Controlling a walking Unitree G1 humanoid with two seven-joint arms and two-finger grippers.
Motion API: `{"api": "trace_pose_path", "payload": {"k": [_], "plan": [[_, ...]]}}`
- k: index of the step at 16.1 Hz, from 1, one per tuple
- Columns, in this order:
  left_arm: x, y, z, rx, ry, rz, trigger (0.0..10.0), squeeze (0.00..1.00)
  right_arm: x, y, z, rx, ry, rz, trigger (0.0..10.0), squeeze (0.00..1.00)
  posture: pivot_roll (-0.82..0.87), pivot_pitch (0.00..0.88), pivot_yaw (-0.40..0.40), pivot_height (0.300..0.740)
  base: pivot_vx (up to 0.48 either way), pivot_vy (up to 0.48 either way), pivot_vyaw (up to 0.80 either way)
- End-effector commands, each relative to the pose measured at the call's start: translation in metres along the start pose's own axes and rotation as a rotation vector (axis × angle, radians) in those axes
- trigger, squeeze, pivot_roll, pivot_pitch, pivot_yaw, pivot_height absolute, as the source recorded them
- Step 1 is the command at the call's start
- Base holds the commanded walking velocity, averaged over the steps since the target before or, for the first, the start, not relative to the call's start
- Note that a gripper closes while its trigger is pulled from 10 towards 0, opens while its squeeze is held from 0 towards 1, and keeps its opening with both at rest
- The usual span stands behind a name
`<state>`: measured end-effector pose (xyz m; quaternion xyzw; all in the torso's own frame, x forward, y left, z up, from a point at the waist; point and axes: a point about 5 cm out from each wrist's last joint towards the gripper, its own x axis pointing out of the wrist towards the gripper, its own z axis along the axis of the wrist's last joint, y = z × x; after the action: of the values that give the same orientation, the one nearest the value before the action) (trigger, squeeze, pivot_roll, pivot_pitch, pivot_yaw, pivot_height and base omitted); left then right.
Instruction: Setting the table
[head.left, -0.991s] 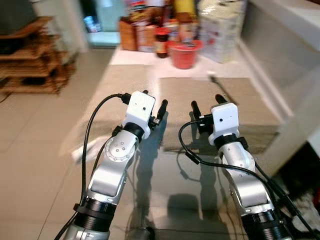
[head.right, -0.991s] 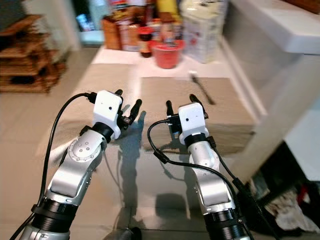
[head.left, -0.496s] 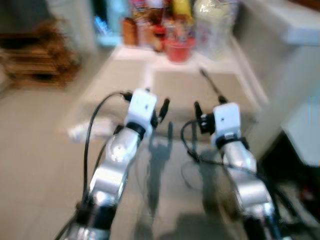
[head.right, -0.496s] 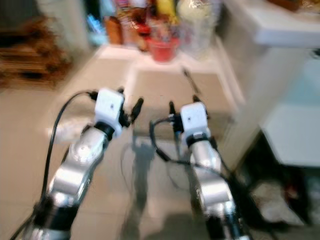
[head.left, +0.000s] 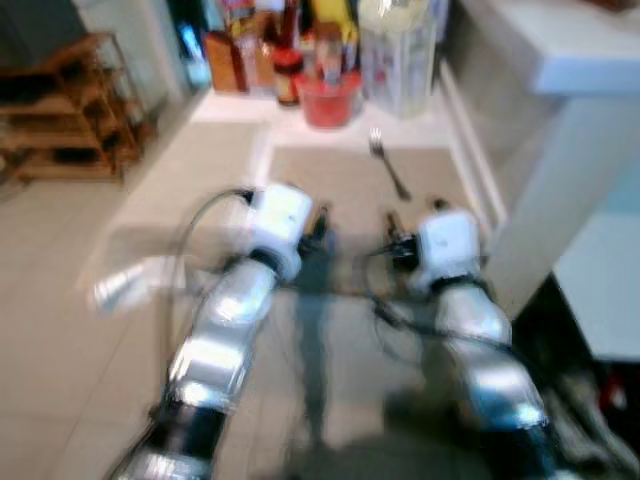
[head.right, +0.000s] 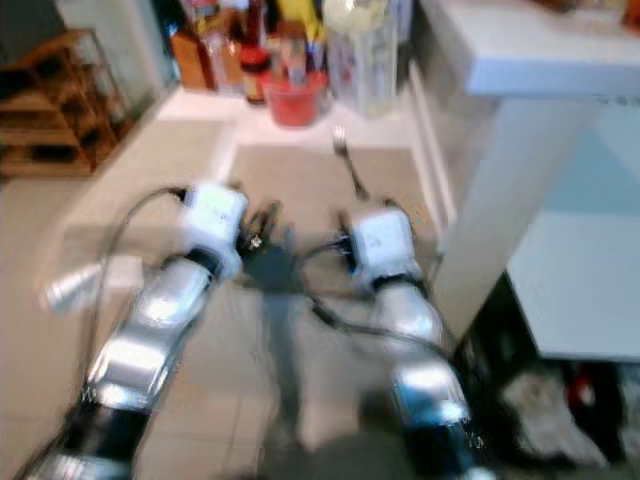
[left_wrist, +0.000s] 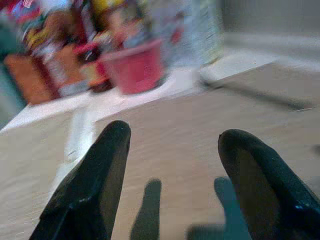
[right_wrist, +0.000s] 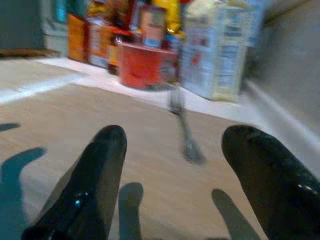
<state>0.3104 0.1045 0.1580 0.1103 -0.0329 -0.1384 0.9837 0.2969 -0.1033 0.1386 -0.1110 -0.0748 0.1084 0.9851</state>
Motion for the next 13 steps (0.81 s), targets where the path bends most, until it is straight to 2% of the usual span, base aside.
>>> {"api": "trace_pose_path", "payload": {"k": [1, 5, 7, 10, 13], "plan": [[0.003, -0.008, 0.008, -0.012, -0.025, -0.02, 10.0, 0.0, -0.002, -0.011, -0.004, -0.014, 0.018, -0.023, 10.0, 0.0, 0.0, 0.04, 0.039, 0.74, 0.0, 0.0, 0.0], [0.003, -0.009, 0.009, -0.016, -0.028, -0.023, 10.0, 0.0, 0.004, -0.014, 0.0, 0.003, 0.019, -0.047, 10.0, 0.0, 0.0, 0.042, 0.041, 0.74, 0.0, 0.0, 0.0], [0.003, -0.011, 0.01, -0.024, -0.031, -0.036, 10.0, 0.0, 0.021, -0.028, 0.009, 0.01, -0.006, -0.099, 10.0, 0.0, 0.01, 0.048, 0.05, 0.74, 0.0, 0.0, 0.0], [0.0, -0.01, 0.011, -0.018, -0.029, -0.041, 10.0, 0.0, 0.044, -0.04, 0.016, 0.059, -0.009, -0.13, 10.0, 0.0, 0.04, 0.057, 0.056, 0.74, 0.0, 0.0, 0.0], [-0.007, -0.002, 0.014, 0.005, -0.028, -0.036, 10.0, 0.0, 0.066, -0.052, 0.005, 0.128, 0.074, -0.174, 10.0, 0.0, 0.09, 0.074, 0.056, 0.74, 0.0, 0.0, 0.0]]}}
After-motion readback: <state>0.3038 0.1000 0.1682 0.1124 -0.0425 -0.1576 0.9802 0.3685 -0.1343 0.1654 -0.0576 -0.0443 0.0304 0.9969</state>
